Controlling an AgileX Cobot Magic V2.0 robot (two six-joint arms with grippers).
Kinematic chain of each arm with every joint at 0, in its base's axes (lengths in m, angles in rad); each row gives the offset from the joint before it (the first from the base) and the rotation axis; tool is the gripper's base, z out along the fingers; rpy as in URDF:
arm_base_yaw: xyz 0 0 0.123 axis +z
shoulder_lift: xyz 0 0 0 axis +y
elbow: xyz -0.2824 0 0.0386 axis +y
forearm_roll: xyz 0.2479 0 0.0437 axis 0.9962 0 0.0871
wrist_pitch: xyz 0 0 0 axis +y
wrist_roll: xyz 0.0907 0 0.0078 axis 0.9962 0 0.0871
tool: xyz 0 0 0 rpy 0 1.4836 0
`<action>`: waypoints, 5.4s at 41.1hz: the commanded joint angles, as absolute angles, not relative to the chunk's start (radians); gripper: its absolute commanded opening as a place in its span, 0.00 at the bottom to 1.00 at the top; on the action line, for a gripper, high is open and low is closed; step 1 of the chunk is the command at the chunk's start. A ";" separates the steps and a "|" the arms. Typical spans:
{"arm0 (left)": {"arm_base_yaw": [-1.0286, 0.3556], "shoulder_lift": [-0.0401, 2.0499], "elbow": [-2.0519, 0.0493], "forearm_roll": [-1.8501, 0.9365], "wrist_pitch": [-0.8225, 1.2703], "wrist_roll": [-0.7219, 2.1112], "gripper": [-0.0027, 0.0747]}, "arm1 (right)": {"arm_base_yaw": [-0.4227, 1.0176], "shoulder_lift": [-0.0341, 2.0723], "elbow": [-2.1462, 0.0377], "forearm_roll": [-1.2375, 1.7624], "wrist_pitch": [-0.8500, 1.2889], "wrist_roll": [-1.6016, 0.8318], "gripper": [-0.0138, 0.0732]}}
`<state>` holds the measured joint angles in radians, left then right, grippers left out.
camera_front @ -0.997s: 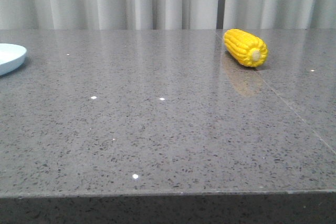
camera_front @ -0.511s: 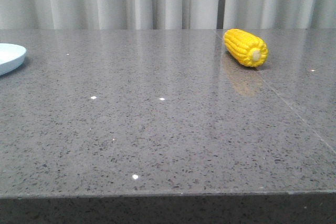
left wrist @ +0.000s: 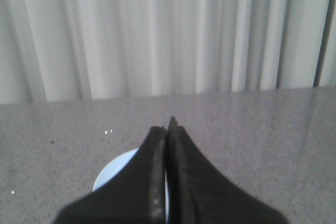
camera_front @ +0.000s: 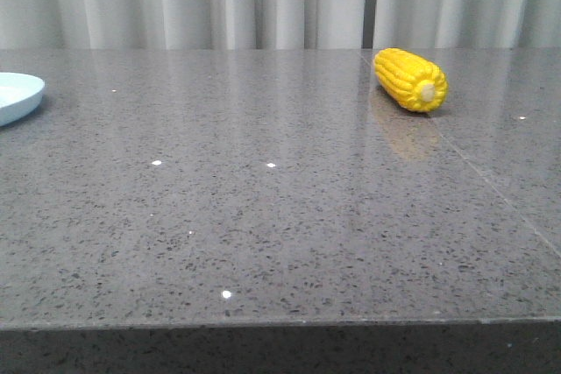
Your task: Place corn on plate with both arms
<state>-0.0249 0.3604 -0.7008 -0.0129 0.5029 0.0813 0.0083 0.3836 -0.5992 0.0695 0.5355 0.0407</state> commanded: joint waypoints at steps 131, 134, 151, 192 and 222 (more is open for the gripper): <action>0.379 1.696 -1.311 -0.438 0.779 0.422 0.01 | 0.005 0.620 -0.633 0.051 0.490 0.030 0.82; 0.379 1.690 -1.334 -0.442 0.791 0.422 0.01 | 0.005 0.620 -0.633 0.051 0.490 0.030 0.82; 0.206 1.665 -1.533 -0.640 0.838 0.422 0.01 | 0.005 0.620 -0.633 0.051 0.490 0.030 0.82; -0.143 1.815 -1.533 -0.560 0.777 0.422 0.01 | 0.005 0.620 -0.633 0.051 0.490 0.030 0.82; -0.215 1.815 -1.533 -0.554 0.824 0.422 0.07 | 0.005 0.620 -0.633 0.051 0.490 0.030 0.82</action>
<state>-0.2051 1.8651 -1.5003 -0.5213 0.8280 0.4223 0.0083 0.6141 -0.5992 0.0594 0.5605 0.0407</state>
